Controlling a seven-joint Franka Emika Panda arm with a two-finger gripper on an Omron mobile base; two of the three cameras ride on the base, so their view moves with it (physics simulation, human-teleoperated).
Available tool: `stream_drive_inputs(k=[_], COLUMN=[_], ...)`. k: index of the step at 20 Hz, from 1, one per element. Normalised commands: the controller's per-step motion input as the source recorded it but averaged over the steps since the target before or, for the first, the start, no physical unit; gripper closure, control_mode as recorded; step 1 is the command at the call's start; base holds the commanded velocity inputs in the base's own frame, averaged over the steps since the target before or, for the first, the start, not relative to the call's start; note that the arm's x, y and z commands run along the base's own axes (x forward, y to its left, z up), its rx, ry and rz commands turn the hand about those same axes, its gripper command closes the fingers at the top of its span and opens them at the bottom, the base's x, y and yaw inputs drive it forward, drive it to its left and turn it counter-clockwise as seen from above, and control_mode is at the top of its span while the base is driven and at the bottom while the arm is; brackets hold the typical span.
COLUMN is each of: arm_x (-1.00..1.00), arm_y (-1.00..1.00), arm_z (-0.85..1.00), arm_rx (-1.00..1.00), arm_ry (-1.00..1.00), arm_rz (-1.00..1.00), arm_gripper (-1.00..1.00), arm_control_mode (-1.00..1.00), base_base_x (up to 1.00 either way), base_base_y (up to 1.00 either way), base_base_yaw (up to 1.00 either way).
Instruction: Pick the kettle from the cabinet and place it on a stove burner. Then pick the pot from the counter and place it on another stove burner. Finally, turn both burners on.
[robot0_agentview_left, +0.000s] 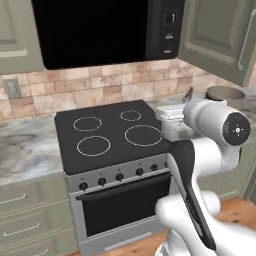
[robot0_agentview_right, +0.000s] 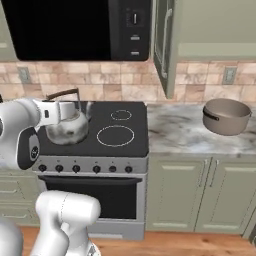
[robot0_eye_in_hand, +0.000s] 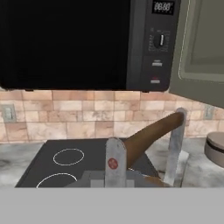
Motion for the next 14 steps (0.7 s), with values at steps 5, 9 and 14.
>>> stream_drive_inputs(k=[5, 9, 14], arm_x=[0.00, 0.00, 0.00], arm_y=[0.00, 0.00, 0.00], arm_z=[0.00, 0.00, 0.00], arm_rx=[0.00, 0.00, 0.00], arm_ry=[0.00, 0.00, 0.00], arm_rz=[0.00, 0.00, 0.00], arm_gripper=[1.00, 1.00, 1.00], arm_control_mode=[1.00, 1.00, 1.00], base_base_x=[0.58, 0.58, 0.53], base_base_y=[0.47, 0.35, 0.28], base_base_yaw=[-0.12, -0.11, -0.09])
